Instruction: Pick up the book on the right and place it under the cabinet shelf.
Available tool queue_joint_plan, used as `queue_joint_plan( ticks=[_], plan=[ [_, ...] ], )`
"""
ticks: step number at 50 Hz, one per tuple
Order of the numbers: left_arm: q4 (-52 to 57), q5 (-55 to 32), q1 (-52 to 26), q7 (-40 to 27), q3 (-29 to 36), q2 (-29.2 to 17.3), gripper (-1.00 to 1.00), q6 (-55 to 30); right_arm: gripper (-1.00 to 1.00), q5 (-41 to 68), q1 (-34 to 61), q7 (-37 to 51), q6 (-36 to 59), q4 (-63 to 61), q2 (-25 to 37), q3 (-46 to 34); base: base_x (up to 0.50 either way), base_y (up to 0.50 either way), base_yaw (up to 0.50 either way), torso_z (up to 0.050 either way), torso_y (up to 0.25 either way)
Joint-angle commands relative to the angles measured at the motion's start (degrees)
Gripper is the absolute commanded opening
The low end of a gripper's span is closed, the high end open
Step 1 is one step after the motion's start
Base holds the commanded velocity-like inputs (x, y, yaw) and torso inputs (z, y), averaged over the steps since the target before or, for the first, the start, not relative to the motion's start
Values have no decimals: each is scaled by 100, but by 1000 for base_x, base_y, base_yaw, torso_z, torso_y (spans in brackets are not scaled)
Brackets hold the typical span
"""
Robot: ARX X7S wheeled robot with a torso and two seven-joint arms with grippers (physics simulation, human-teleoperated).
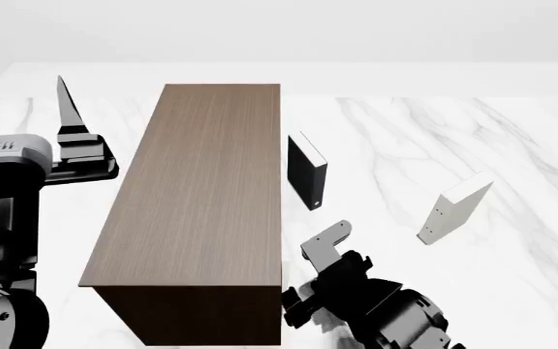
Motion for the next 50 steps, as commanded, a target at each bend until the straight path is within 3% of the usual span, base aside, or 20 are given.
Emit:
queue_joint_plan(
  ticks=[1,18,50],
  plan=[
    [2,-16,8,-15,0,-14,100,12,100,1001,-69,-97,58,-468,125,-149,0,0,0,0,0],
    [32,-46,5,-48,13,-29,100,0,100,1070,15,188,25,-444,312,115,0,0,0,0,0],
    [53,-115,0,-94,-5,-72,100,-12,100,1205,-122,1358,-413,-1702,983,915,0,0,0,0,0]
  ],
)
